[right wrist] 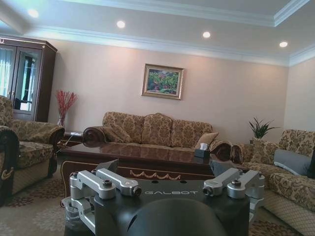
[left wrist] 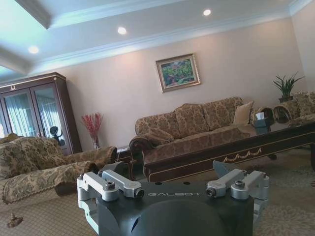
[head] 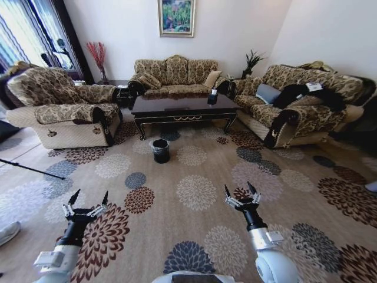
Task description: Move to the front of the table and pick up the trash from the floor, then place it into the trash bin.
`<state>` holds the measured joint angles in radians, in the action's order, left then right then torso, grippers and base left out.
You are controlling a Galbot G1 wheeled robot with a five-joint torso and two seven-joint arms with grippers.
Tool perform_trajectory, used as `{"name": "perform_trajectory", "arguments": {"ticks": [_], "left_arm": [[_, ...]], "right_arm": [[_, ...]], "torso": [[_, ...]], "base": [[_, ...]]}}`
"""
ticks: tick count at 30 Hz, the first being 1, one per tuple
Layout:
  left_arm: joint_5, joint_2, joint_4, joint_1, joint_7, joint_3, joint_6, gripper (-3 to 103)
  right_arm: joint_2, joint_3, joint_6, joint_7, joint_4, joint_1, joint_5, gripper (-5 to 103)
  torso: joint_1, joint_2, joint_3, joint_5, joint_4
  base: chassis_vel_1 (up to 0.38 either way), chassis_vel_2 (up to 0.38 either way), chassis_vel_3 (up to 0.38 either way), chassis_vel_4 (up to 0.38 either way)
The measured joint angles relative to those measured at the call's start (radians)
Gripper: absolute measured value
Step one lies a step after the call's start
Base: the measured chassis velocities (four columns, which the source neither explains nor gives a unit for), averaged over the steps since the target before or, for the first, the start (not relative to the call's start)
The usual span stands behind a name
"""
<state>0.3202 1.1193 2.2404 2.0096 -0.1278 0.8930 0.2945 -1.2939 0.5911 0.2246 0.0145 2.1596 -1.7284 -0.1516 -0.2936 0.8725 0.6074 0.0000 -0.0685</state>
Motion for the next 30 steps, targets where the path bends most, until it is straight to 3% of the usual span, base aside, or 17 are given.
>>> {"name": "perform_trajectory", "arguments": {"ticks": [15,30], "left_arm": [[0.0,0.0,0.0,0.0,0.0,0.0,0.0,100],[0.0,0.0,0.0,0.0,0.0,0.0,0.0,100]], "right_arm": [[0.0,0.0,0.0,0.0,0.0,0.0,0.0,100],[0.0,0.0,0.0,0.0,0.0,0.0,0.0,100]], "torso": [[-0.031,0.07,0.039,0.0,0.0001],[-0.047,0.105,0.058,0.0,-0.0001]], "base": [[0.003,0.003,0.004,0.004],[0.016,0.014,0.016,0.018]]}}
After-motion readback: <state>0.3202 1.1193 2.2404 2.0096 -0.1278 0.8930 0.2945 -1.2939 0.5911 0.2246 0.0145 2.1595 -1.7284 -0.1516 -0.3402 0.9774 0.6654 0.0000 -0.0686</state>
